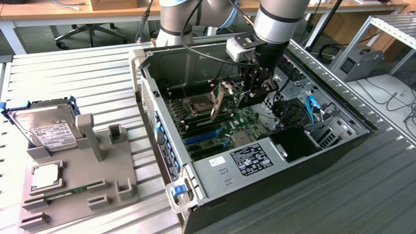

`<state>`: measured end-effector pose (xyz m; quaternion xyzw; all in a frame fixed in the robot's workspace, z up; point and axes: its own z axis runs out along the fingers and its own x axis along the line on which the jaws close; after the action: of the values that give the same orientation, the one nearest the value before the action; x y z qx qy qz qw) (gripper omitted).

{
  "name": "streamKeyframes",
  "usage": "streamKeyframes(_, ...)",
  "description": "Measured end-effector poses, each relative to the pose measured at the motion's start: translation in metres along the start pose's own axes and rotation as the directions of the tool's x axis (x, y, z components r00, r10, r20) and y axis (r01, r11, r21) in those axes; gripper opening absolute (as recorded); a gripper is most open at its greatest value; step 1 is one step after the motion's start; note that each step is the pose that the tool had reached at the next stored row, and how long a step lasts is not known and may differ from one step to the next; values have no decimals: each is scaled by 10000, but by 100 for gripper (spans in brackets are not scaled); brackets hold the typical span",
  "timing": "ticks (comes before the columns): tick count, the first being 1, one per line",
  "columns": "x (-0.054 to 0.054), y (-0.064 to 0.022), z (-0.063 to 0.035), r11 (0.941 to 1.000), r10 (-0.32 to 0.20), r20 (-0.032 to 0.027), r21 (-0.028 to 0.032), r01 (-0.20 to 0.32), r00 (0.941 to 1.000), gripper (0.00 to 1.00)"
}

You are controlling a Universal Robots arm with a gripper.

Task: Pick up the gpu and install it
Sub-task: 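Insert the gpu into the slot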

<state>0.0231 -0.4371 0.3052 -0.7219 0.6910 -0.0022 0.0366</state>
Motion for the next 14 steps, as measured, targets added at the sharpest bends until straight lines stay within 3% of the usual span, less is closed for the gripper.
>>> streamKeyframes(14, 1, 11, 32, 10000, 0, 0, 0, 0, 10000, 26)
